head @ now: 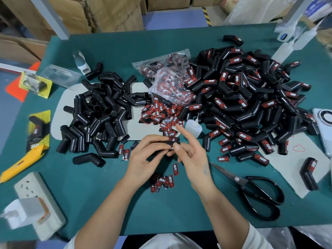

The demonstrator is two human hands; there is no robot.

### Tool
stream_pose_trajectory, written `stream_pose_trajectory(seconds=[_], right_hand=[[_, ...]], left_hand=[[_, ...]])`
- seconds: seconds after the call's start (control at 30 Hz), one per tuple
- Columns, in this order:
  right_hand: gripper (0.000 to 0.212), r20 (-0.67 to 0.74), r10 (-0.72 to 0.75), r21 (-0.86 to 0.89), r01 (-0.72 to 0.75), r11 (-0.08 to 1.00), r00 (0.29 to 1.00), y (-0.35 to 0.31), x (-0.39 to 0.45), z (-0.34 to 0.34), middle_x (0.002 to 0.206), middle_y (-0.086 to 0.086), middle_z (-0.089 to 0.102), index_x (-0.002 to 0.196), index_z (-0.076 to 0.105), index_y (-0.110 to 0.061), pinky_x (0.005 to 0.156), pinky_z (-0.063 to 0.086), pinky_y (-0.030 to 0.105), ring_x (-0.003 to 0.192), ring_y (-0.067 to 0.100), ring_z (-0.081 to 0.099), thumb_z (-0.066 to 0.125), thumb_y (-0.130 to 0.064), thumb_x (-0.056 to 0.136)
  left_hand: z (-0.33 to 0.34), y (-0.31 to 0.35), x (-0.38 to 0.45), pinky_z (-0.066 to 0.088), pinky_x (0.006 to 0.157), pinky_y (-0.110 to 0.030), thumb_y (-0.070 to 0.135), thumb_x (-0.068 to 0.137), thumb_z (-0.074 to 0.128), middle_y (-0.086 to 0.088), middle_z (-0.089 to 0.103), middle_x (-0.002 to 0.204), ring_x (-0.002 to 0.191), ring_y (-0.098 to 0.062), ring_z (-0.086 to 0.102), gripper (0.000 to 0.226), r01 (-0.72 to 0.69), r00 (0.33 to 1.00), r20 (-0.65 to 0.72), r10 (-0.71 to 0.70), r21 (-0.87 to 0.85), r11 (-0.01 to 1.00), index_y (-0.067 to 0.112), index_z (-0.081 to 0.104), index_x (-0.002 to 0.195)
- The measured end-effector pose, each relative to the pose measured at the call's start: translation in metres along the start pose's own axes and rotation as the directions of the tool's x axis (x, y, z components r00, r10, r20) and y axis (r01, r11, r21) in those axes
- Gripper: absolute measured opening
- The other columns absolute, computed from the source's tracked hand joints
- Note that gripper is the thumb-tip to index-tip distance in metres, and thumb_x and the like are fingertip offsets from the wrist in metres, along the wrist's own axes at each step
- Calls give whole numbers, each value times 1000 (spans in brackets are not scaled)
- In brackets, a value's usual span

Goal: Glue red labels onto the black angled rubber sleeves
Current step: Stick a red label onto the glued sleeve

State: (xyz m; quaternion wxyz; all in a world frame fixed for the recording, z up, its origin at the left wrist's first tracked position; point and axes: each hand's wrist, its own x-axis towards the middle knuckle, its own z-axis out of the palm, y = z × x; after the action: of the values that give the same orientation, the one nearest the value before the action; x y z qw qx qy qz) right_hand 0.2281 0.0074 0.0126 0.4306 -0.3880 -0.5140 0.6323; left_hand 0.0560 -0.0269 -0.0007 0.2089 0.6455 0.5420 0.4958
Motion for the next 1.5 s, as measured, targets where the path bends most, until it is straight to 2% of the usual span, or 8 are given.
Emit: stream_pose_trajectory(seconds=[0.13,0.33,0.67,0.8,0.9,1.1,1.3,1.5], right_hand=[[51,-4,6,32,-6,999,1000,-2,0,2,83,5,78,154,49,-32,81,48,12,86,4,71,59,-15,107],[52,-4,-2,29,2,1000,1000,-4,0,2,80,8,76,155,47,-23,79,49,11,80,3,69,57,-10,107],[51,16,20,-41,-19,999,1000,-2,0,3,79,7,75,157,46,-26,78,48,11,79,2,68,57,-12,109],[50,49,36,-63,-33,997,998,-3,-2,5,71,2,71,157,45,-27,70,46,11,69,5,66,54,-14,110],[48,63,77,-43,-74,996,995,-3,-2,4,63,0,62,156,46,-31,56,43,19,55,11,59,52,-18,110],[46,92,159,40,-164,986,983,1,-2,4,56,-1,57,154,47,-29,47,39,23,47,13,56,48,-19,110],[46,93,197,92,-206,974,976,1,-1,5,62,-3,62,152,51,-29,46,38,24,48,12,61,53,-19,107],[46,87,217,126,-227,966,972,1,0,2,60,1,62,148,56,-33,47,42,21,49,12,60,59,-21,103]], left_hand=[[-1,0,2,53,98,-30,-1,94,73,-2,67,123,113,-20,69,23,-21,1000,1,21,-18,1000,11,81,112],[-1,-1,2,53,98,-31,3,94,74,-2,68,122,112,-21,70,21,-8,1000,3,8,-45,999,11,81,113],[-3,-6,0,53,99,-32,7,97,73,-2,65,118,111,-21,68,15,-10,998,54,10,-12,1000,8,80,109],[2,-6,0,54,96,-32,8,94,75,-4,67,113,106,-19,69,10,-29,1000,6,29,-21,999,5,80,102],[3,-7,0,55,95,-30,4,92,78,-5,68,112,105,-18,70,11,-67,998,-19,67,9,998,5,81,102],[3,-8,2,60,85,-37,20,100,75,-4,71,111,99,-20,73,19,-140,989,-21,143,107,984,3,82,100],[2,-8,0,57,91,-32,8,91,79,-6,71,109,100,-16,72,10,-62,998,27,61,25,998,0,81,97],[-4,-4,2,57,91,-28,8,91,77,-4,74,110,102,-16,73,11,-16,998,68,18,-42,999,2,82,99]])
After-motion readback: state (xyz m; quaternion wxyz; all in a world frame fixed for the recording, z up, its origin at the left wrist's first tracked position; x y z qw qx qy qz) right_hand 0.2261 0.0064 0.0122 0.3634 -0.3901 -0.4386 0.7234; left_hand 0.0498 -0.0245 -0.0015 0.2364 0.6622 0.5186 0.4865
